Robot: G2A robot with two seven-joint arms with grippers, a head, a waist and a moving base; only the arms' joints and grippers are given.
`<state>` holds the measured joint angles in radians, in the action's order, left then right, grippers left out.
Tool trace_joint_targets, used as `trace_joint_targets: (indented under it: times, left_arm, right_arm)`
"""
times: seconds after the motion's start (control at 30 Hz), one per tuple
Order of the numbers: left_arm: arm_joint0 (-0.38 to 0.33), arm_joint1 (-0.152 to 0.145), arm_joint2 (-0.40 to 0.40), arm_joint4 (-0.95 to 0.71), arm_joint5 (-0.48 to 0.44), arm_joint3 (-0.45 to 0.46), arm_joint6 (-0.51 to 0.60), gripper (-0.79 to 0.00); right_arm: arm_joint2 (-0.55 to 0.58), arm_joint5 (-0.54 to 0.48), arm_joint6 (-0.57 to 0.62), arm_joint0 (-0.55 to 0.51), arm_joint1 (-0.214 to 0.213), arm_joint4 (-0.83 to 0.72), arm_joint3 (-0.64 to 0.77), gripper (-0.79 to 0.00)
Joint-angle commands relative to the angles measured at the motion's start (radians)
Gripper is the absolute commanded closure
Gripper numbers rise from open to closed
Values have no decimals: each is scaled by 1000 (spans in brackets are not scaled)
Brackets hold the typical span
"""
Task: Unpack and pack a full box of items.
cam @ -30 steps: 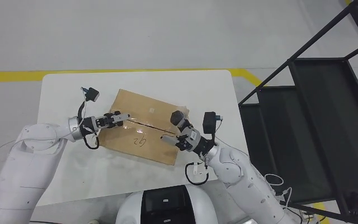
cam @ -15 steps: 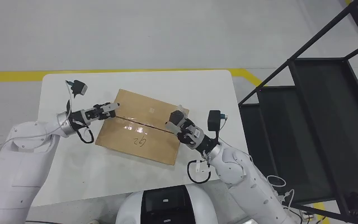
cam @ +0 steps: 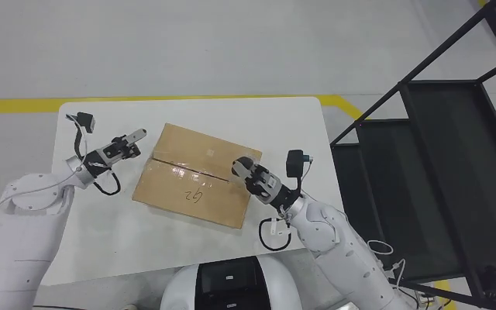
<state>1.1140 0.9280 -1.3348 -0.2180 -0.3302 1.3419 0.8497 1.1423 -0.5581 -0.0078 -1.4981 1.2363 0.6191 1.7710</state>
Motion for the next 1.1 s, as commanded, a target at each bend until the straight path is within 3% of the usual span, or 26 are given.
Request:
trace_joint_targets:
  times: [0.0,0.4,0.7,1.07]
  left_arm:
    - [-8,6,34,8,8,3,12,-785]
    - [-47,33,141,27,36,29,19,-785]
    - [-61,39,150,4,36,13,32,-785]
    - [-52,41,137,-11,38,20,41,-785]
  right_arm:
    - [-1,3,2,3,0,-4,-5,0]
    - [11,21,27,-16,-3,6,-17,0]
    - [-34,72,23,8,6,67,-76,0]
    - [-107,124,-80,68,28,178,-156,0]
